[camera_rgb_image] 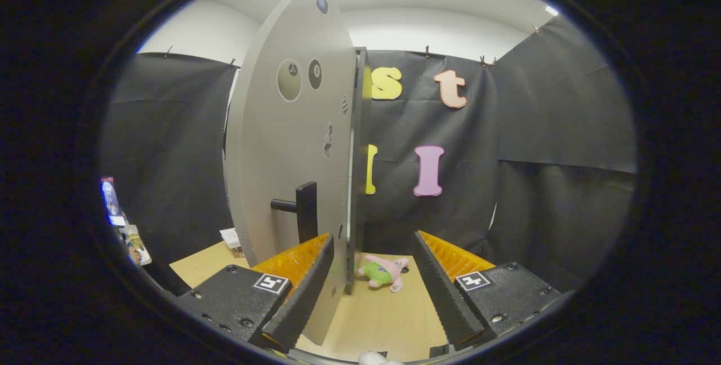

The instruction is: Open the shoe cabinet door, grab the shoes and put them into the shoe cabinet, then close the shoe cabinet door.

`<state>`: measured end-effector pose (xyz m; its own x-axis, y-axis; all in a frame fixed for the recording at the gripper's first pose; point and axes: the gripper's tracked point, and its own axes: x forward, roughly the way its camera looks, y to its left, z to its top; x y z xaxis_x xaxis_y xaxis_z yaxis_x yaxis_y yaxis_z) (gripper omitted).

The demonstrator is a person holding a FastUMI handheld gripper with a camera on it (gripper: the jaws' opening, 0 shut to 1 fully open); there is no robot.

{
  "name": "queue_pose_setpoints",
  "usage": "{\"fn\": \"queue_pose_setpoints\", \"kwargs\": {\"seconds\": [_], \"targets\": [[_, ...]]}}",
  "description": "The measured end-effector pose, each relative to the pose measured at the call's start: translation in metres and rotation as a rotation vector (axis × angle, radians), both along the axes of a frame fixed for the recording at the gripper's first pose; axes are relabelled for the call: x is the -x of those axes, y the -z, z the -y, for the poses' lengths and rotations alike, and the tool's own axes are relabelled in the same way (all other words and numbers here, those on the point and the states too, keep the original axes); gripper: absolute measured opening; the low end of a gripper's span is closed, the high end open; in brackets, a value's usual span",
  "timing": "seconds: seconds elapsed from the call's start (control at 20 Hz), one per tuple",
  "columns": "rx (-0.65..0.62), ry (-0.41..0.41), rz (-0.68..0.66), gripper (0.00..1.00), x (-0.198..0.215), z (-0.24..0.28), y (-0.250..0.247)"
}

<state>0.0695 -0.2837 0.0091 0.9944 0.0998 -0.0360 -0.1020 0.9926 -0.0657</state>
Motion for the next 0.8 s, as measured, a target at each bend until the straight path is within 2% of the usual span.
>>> {"fn": "queue_pose_setpoints", "kwargs": {"seconds": [0.15,0.4,0.8], "targets": [[-0.014,0.032,0.001,0.93,0.015,-0.02,0.003],[-0.026,0.088,0.006,0.93,0.017,-0.056,0.005],[-0.034,0.07,0.021,0.93,-0.002,-0.151,0.011]]}}
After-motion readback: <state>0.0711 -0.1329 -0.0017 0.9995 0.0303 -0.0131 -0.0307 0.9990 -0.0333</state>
